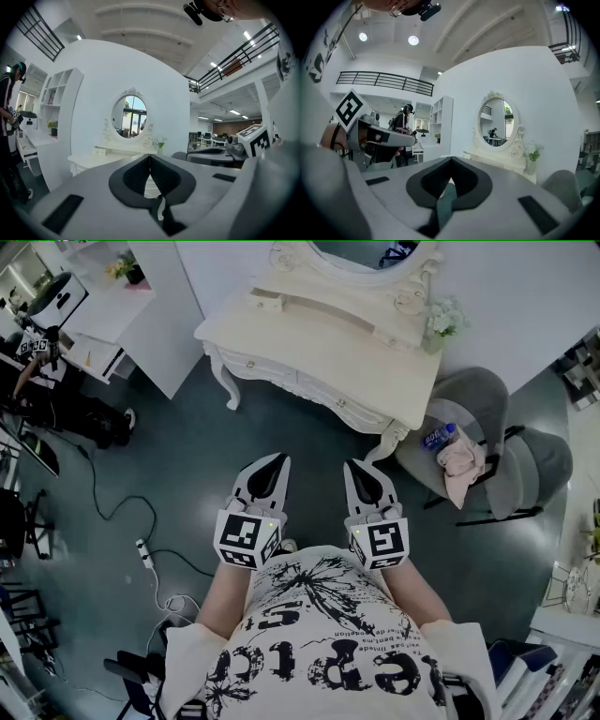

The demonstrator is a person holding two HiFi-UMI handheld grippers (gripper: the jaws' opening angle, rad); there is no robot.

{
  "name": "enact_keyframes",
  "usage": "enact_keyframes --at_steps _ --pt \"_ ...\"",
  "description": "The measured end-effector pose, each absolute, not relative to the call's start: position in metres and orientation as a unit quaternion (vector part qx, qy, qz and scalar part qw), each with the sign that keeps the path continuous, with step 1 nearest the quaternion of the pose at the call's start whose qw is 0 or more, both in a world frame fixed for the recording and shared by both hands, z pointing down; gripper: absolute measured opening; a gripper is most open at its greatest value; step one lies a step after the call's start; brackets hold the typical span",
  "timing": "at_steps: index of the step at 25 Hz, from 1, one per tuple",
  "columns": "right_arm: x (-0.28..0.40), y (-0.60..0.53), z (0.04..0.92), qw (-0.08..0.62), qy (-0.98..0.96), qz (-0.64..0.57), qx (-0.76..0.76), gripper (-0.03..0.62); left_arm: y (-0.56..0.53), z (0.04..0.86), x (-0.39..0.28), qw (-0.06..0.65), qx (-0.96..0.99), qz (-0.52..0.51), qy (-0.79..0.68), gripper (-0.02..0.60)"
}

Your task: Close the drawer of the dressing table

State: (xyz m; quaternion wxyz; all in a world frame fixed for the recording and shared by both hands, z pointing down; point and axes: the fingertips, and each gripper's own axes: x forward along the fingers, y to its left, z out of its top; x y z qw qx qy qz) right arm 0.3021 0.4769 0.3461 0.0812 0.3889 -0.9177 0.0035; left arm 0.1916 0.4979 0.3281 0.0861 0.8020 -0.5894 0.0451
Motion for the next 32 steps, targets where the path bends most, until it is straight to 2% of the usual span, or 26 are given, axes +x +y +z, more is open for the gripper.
enact_keyframes --at_steps 17,32 --pt "0.279 0.472 0.356 0.089 -0.905 0.020 0.416 0.017 0.502 0.341 0.149 0.107 0.795 0.029 -0.596 0.020" --pt "0.172 0.449 0.383 0.103 -0.912 0.048 0.395 0.017 0.499 0.366 0.031 0.129 0.757 0.028 -0.640 0.020"
